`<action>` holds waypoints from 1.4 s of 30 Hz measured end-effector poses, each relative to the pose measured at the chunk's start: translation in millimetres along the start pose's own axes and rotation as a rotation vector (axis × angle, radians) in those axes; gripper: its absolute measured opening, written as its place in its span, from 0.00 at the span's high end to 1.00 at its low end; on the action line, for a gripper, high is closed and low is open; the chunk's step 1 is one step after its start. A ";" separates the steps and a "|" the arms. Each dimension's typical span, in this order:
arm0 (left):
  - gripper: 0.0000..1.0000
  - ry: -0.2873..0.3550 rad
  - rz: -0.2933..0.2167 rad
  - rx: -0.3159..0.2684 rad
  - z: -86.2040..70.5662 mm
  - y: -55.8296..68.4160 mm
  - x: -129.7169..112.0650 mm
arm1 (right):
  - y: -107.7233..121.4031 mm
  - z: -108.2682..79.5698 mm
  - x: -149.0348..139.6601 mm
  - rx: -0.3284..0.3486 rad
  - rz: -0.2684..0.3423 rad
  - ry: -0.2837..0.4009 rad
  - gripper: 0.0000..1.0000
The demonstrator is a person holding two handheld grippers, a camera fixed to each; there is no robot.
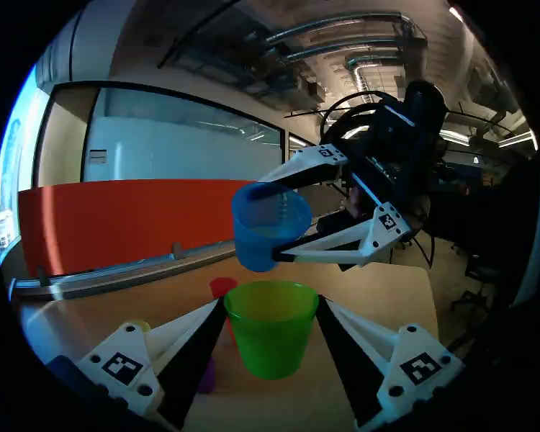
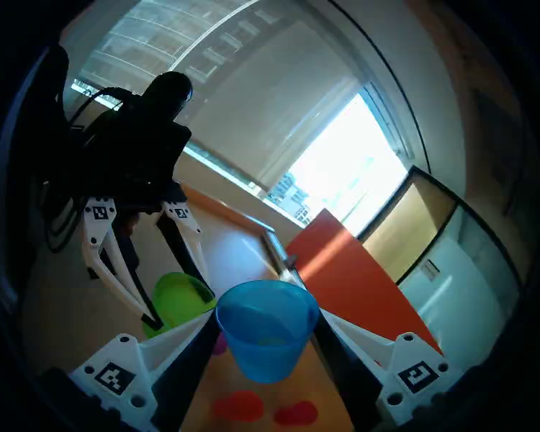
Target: Pour water
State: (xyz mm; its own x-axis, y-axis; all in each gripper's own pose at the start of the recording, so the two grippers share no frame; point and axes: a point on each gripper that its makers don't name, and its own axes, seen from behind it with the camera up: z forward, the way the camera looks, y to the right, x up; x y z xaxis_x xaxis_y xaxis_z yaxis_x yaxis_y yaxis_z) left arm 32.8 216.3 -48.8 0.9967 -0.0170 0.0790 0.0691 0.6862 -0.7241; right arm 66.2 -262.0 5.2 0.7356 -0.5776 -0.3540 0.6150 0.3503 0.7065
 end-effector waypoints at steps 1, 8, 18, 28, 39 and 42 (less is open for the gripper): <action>0.11 0.000 0.000 -0.002 0.2 0.5 0.0 | -0.1 0.0 0.3 0.002 -0.005 -0.001 0.09; 0.11 -0.002 0.005 -0.010 1.7 2.5 1.0 | 0.1 2.1 1.8 0.009 -0.049 -0.013 0.09; 0.11 0.001 0.010 -0.015 2.6 1.0 4.6 | -1.0 4.4 4.7 0.022 -0.099 -0.012 0.09; 0.11 0.004 0.013 -0.017 5.3 -0.2 6.8 | 2.4 8.2 4.9 0.026 -0.141 -0.017 0.08; 0.11 0.004 0.011 -0.016 8.3 -2.4 5.3 | 6.4 10.4 6.4 0.035 -0.207 -0.025 0.09; 0.11 0.003 0.011 -0.017 8.7 -2.2 5.0 | 5.9 11.0 6.2 0.039 -0.226 -0.029 0.08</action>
State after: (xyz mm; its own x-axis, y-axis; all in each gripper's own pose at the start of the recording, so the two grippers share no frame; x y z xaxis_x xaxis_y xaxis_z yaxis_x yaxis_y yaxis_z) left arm 37.3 221.0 -40.9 0.9976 -0.0120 0.0685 0.0587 0.6741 -0.7363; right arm 71.3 -271.6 13.9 0.5716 -0.6591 -0.4886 0.7514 0.1814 0.6344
